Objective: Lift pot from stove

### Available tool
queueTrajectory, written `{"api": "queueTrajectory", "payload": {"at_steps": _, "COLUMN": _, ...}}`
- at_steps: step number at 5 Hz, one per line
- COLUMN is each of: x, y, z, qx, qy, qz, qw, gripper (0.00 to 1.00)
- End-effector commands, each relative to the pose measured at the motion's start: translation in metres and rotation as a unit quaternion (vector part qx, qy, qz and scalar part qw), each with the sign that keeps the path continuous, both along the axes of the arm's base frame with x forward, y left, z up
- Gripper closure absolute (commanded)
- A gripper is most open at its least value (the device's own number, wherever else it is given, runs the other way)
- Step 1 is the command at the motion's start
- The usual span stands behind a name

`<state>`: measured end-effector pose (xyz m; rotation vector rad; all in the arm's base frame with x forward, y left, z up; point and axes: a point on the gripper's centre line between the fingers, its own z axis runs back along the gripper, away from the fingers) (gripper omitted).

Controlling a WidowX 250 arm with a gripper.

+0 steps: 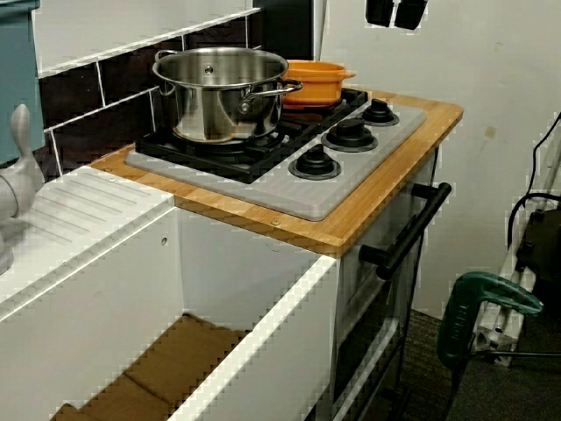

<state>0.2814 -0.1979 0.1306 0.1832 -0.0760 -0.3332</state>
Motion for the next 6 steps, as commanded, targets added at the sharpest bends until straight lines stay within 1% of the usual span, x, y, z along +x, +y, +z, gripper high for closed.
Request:
{"api": "queueTrajectory", "payload": {"at_steps": 1, "x": 0.0, "y": 0.0, "z": 0.0, "qx": 0.0, "qy": 0.0, "qz": 0.0, "qw": 1.0, "gripper": 0.0}}
{"api": "queueTrajectory", "payload": {"at_steps": 2, "x": 0.01, "y": -0.001, "z": -0.002, "qx": 0.015, "qy": -0.005, "qz": -0.021, "qw": 0.9997, "gripper": 0.0}}
{"api": "queueTrajectory", "payload": {"at_steps": 3, "x": 0.019, "y": 0.0, "z": -0.005, "qx": 0.025, "qy": -0.009, "qz": -0.042, "qw": 0.9988, "gripper": 0.0}}
{"api": "queueTrajectory", "payload": {"at_steps": 4, "x": 0.022, "y": 0.014, "z": -0.002, "qx": 0.027, "qy": -0.009, "qz": -0.011, "qw": 0.9995, "gripper": 0.0}}
{"api": "queueTrajectory", "payload": {"at_steps": 5, "x": 0.022, "y": 0.051, "z": -0.001, "qx": 0.008, "qy": -0.004, "qz": 0.084, "qw": 0.9965, "gripper": 0.0}}
{"api": "queueTrajectory", "payload": {"at_steps": 6, "x": 0.02, "y": 0.074, "z": 0.0, "qx": -0.014, "qy": -0.003, "qz": 0.136, "qw": 0.9906, "gripper": 0.0}}
